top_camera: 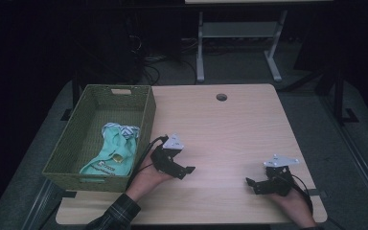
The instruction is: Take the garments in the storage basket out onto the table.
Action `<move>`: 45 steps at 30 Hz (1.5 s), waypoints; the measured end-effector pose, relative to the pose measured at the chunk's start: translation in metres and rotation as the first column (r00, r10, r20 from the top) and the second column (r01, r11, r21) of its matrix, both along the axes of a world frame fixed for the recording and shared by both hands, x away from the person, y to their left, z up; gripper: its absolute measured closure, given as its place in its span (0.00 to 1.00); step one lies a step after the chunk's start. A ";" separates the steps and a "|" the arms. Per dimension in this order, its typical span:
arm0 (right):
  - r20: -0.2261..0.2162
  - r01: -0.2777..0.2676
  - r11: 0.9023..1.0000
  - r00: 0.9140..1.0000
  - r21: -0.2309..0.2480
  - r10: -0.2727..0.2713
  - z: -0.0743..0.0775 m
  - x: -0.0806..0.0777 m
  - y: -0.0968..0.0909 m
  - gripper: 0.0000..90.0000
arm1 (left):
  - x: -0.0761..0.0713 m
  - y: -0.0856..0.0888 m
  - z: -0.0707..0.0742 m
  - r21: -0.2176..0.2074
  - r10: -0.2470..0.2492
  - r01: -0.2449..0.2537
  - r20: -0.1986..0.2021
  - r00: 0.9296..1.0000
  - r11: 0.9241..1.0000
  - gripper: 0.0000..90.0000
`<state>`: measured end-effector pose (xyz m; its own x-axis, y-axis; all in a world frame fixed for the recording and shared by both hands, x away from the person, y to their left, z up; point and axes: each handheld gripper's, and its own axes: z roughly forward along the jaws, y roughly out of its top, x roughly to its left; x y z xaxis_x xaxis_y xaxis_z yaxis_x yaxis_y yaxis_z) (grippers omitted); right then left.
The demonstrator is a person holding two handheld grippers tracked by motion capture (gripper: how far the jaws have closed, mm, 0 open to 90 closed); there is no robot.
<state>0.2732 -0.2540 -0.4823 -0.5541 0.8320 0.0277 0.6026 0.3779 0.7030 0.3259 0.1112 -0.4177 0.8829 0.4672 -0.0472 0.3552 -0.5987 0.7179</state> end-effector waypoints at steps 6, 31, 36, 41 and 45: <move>0.000 0.000 1.000 1.000 0.000 0.000 0.000 0.000 0.000 0.03 | 0.000 0.001 0.002 -0.025 0.005 -0.006 -0.015 1.000 1.000 0.16; -0.003 0.001 1.000 1.000 0.002 -0.001 0.000 0.000 0.000 0.03 | 0.004 0.001 0.018 -0.034 -0.022 0.021 -0.018 1.000 0.999 0.16; -0.002 0.000 1.000 1.000 0.002 0.000 0.000 0.000 0.000 0.03 | 0.005 0.002 0.022 -0.044 -0.020 0.020 -0.017 1.000 0.999 0.16; -0.003 0.001 1.000 1.000 0.002 -0.001 0.000 0.000 0.000 0.03 | 0.006 0.004 0.028 -0.055 -0.022 0.021 -0.022 1.000 0.998 0.16; -0.003 0.001 1.000 1.000 0.002 -0.001 0.000 0.000 0.000 0.03 | 0.007 0.004 0.032 -0.059 -0.026 0.025 -0.020 0.999 0.998 0.16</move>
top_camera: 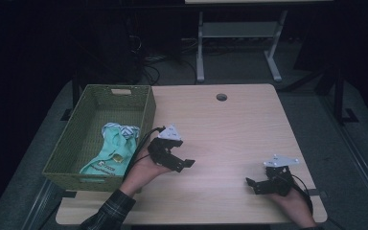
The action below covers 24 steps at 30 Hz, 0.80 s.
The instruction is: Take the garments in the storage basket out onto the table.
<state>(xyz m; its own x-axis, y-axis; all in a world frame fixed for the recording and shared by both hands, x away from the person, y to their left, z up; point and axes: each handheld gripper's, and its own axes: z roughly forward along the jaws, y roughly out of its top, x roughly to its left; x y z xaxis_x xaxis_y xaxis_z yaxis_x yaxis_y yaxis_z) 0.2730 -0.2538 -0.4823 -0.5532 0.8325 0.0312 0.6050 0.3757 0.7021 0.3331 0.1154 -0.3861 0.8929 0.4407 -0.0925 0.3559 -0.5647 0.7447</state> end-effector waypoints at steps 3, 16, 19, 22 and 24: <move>0.000 0.000 1.000 1.000 0.000 0.000 0.000 0.000 0.000 0.03 | 0.000 0.000 0.001 -0.001 -0.001 0.001 0.002 1.000 1.000 0.16; 0.000 0.000 1.000 1.000 0.000 0.000 0.000 0.000 0.000 0.03 | 0.005 0.006 0.012 -0.005 -0.008 0.008 0.004 1.000 1.000 0.16; 0.002 -0.001 1.000 1.000 -0.001 0.001 0.000 0.000 0.000 0.03 | 0.006 0.009 0.015 -0.008 -0.003 0.004 0.006 1.000 1.000 0.16; 0.002 -0.001 1.000 1.000 -0.001 0.001 0.000 0.000 0.000 0.03 | 0.007 0.014 0.019 -0.011 0.002 -0.002 0.010 1.000 1.000 0.16; 0.000 0.000 1.000 1.000 0.000 0.000 0.000 0.000 0.000 0.03 | 0.008 0.016 0.021 -0.014 0.004 -0.004 0.014 1.000 1.000 0.16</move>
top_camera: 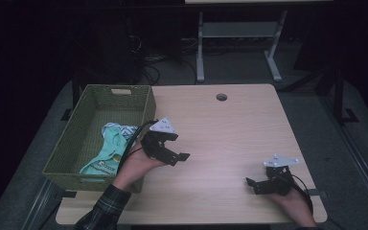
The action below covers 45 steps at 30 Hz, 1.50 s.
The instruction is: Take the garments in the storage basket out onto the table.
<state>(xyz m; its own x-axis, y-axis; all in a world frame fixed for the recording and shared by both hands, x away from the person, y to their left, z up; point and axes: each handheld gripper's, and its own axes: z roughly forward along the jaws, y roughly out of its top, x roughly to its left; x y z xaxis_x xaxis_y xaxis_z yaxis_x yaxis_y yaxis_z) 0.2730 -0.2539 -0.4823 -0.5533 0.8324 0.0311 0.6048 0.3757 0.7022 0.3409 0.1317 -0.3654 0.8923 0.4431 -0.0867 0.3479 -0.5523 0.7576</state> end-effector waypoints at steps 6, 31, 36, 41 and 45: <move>0.001 -0.001 1.000 1.000 0.000 0.001 0.000 0.000 0.000 0.03 | 0.001 0.005 0.003 0.007 0.005 -0.005 0.000 1.000 1.000 0.16; 0.005 -0.003 1.000 1.000 -0.002 0.003 0.000 0.000 0.000 0.03 | 0.004 0.035 0.013 0.002 0.066 -0.067 0.013 0.998 0.998 0.16; 0.005 -0.003 1.000 1.000 -0.002 0.003 0.000 0.000 0.000 0.03 | 0.005 0.045 0.014 0.000 0.092 -0.092 0.017 0.996 0.996 0.16; 0.004 -0.004 1.000 1.000 -0.001 0.004 0.000 0.000 0.000 0.03 | 0.006 0.053 0.015 -0.001 0.109 -0.109 0.021 0.994 0.994 0.16; 0.004 -0.003 1.000 1.000 -0.001 0.003 0.000 0.000 0.000 0.03 | 0.006 0.059 0.016 0.003 0.121 -0.121 0.023 0.992 0.993 0.16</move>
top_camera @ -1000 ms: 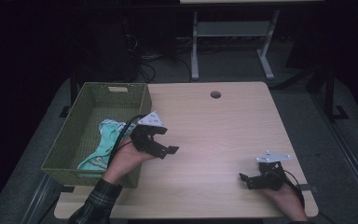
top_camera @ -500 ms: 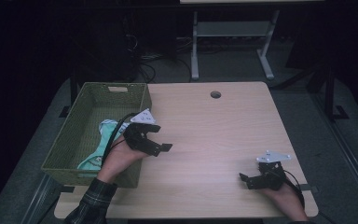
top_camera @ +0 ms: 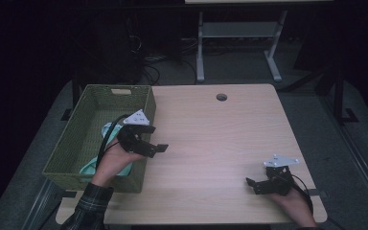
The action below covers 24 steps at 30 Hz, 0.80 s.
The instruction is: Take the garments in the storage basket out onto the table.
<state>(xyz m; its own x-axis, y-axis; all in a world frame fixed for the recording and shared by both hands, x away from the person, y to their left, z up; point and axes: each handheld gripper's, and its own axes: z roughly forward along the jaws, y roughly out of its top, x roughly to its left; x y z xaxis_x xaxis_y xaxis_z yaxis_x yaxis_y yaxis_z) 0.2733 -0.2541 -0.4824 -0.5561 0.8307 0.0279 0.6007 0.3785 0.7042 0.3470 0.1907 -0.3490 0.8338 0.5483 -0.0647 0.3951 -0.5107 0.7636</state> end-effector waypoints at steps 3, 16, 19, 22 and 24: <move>0.001 -0.001 1.000 1.000 -0.001 0.001 0.000 0.000 0.000 0.03 | 0.000 0.007 0.001 0.007 0.016 -0.016 0.006 1.000 1.000 0.16; 0.000 0.000 1.000 1.000 0.000 0.000 0.000 0.000 0.000 0.03 | 0.001 0.024 0.003 0.015 0.041 -0.041 0.011 0.999 0.999 0.16; 0.001 0.000 1.000 1.000 -0.001 0.000 0.000 0.000 0.000 0.03 | 0.002 0.030 0.003 0.016 0.051 -0.051 0.009 0.999 0.999 0.16; 0.001 0.000 1.000 1.000 -0.001 0.000 0.000 0.000 0.000 0.03 | 0.002 0.036 0.003 0.010 0.062 -0.062 0.014 0.998 0.998 0.16; 0.001 0.000 1.000 1.000 -0.001 0.000 0.000 0.000 0.000 0.03 | 0.001 0.040 0.004 0.006 0.074 -0.074 0.015 0.997 0.997 0.16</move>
<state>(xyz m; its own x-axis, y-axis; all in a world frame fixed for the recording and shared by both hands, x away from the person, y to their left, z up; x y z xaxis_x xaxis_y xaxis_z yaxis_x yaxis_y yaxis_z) 0.2733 -0.2541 -0.4824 -0.5559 0.8308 0.0268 0.6002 0.3789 0.7044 0.3485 0.2307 -0.3454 0.7917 0.6089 -0.0490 0.4210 -0.4856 0.7661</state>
